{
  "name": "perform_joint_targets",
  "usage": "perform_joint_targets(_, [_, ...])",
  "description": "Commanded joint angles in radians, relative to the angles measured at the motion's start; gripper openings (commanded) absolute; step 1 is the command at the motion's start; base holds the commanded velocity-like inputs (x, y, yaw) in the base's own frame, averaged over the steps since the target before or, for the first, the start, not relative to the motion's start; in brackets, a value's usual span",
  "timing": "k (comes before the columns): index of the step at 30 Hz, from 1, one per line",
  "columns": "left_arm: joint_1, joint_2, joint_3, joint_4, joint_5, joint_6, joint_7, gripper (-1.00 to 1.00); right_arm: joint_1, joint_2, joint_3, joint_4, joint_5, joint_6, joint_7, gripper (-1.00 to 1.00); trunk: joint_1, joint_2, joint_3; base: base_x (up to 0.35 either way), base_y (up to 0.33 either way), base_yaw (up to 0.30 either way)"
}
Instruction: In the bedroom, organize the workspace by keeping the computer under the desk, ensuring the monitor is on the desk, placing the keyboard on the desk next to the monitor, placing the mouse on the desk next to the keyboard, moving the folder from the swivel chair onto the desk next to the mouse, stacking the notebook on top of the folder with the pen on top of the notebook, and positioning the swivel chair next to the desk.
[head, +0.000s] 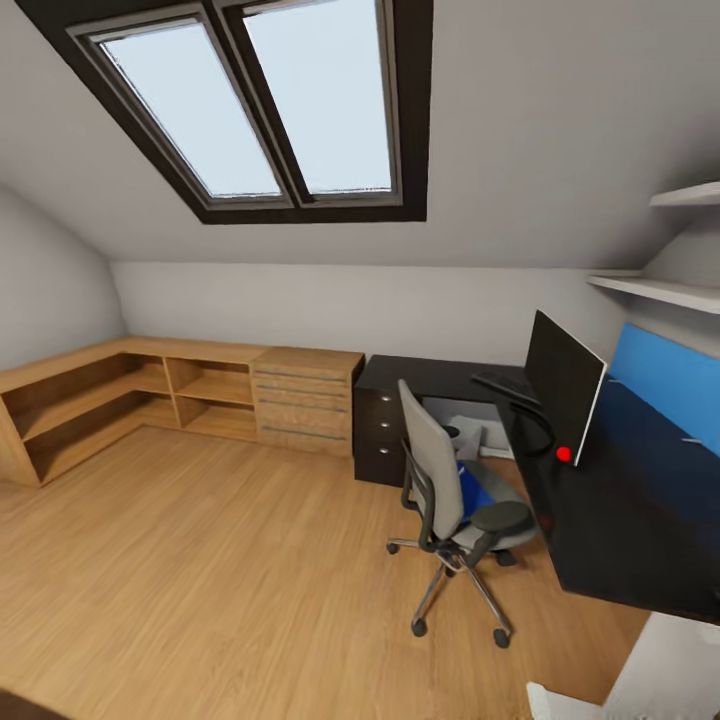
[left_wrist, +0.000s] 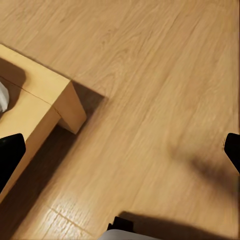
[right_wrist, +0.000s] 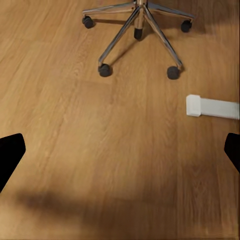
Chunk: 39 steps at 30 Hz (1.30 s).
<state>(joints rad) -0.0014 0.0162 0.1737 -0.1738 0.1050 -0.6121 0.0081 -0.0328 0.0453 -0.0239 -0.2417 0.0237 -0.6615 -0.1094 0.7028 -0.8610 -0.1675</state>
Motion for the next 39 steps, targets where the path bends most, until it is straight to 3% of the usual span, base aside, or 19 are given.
perform_joint_targets(1, [0.000, 0.000, -0.006, 0.000, 0.010, -0.002, 0.001, 1.00, -0.001, 0.001, -0.002, 0.001, 0.003, -0.002, -0.003, 1.00, 0.000, -0.001, -0.001, 0.001, 0.002, -0.265])
perform_joint_targets(11, [0.000, -0.001, -0.007, -0.001, 0.010, 0.002, 0.001, 1.00, -0.001, 0.004, -0.001, 0.001, 0.003, -0.002, -0.003, 1.00, 0.035, -0.064, -0.032, 0.000, 0.000, -0.227])
perform_joint_targets(39, [0.000, -0.007, -0.010, -0.001, 0.007, 0.009, 0.000, 1.00, -0.001, 0.006, 0.001, 0.001, 0.004, -0.001, -0.002, 1.00, 0.142, -0.260, -0.120, 0.000, 0.000, -0.018])
